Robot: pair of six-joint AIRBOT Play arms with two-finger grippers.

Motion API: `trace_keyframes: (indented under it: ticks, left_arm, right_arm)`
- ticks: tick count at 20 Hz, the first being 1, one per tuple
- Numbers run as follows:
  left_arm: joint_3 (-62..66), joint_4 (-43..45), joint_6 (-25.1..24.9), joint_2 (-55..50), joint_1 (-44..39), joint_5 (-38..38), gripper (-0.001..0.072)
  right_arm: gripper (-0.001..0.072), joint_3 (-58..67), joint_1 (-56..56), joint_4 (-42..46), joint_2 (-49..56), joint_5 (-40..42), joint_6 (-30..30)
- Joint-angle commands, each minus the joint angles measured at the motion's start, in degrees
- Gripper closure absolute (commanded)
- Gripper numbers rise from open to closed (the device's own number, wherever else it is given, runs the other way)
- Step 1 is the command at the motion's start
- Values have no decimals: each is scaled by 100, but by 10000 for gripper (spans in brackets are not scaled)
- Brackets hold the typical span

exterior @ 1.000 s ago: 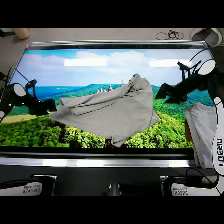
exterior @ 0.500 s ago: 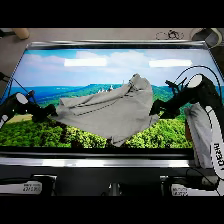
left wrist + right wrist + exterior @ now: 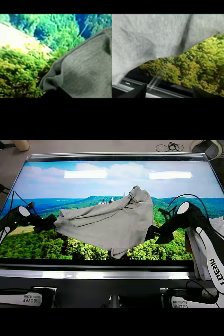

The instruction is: Fold the shirts.

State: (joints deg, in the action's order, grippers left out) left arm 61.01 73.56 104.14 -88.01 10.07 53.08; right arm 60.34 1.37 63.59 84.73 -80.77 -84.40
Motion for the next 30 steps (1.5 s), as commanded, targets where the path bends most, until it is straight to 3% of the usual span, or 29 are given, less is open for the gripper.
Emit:
trace_keyframes:
  ticks: [1,6,7,8,9,10,12,15,18,22,26,30]
  left_arm:
    - [9,-52,-387,216,-52,-107,681]
    - [7,-55,-520,1010,-240,-74,681]
    - [7,-55,-520,1134,-267,-74,680]
    - [7,-68,-516,1222,-278,-72,681]
    - [9,-87,-514,1307,-278,-66,681]
    - [13,-144,-514,1412,-262,-63,681]
    - [190,-203,-522,1875,-251,-144,681]
    - [1241,-199,-686,3274,-254,-857,682]
    - [2618,271,-632,4603,-251,-1777,681]
    - [3042,376,-494,5683,-251,-1720,681]
    - [3001,922,-516,5643,-251,-909,681]
    - [2592,1672,-516,4894,-251,-520,681]
  right_arm:
    - [88,-527,-577,-61,-13,997,4]
    - [86,-560,-1174,-431,63,2769,-737]
    - [124,-557,-1185,-621,63,2900,-839]
    - [280,-557,-1189,-682,63,2957,-929]
    - [574,-557,-1187,-710,61,3023,-946]
    - [687,-507,-1178,-704,28,2938,-933]
    - [688,-114,-1117,-525,-356,2533,-291]
    - [687,1473,-955,507,-1827,2262,439]
    - [687,3283,-898,1803,-3346,3008,428]
    - [686,3838,-898,1812,-4590,3261,-197]
    - [686,3838,-896,2055,-4446,2830,-192]
    - [685,3838,-898,2109,-3335,1836,-192]
